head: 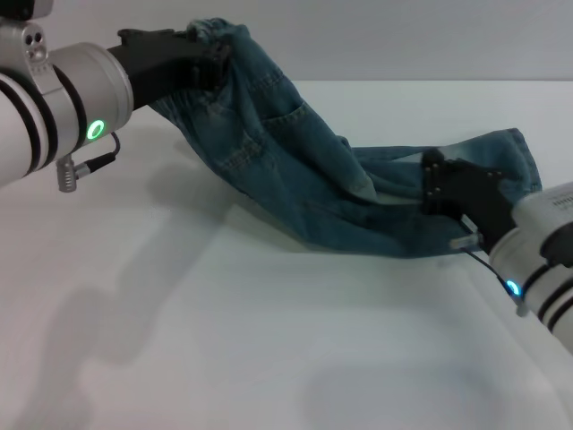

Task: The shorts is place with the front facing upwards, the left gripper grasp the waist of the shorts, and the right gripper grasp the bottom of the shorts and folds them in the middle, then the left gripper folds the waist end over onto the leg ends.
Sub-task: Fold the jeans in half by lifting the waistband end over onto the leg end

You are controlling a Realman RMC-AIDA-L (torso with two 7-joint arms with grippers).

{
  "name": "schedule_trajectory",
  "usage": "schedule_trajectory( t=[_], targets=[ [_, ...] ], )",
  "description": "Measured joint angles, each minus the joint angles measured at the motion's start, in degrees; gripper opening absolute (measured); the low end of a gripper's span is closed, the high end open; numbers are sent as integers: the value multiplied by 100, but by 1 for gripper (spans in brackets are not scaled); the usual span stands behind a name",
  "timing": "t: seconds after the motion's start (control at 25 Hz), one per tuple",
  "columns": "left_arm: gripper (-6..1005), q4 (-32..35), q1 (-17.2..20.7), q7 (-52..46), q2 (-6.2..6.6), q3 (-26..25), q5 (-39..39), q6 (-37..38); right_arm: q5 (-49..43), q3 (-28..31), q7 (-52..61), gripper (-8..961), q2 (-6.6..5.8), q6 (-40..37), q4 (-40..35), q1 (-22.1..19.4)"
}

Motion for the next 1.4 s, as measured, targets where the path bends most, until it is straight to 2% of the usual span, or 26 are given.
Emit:
schedule_trajectory(
  t=[0.52, 1.08, 1.4],
  targets=[
    [218, -320, -12, 0, 0, 283, -55, 29, 0, -348, 477, 0, -2, 481, -90, 710],
    [190, -404, -160, 4, -9, 493, -62, 42, -16, -1226, 1431, -1, -7, 948, -139, 1331],
    [187, -405, -223, 8, -9, 656, -62, 96, -30, -1484, 1514, -1, 7, 986, -99, 1465]
  ],
)
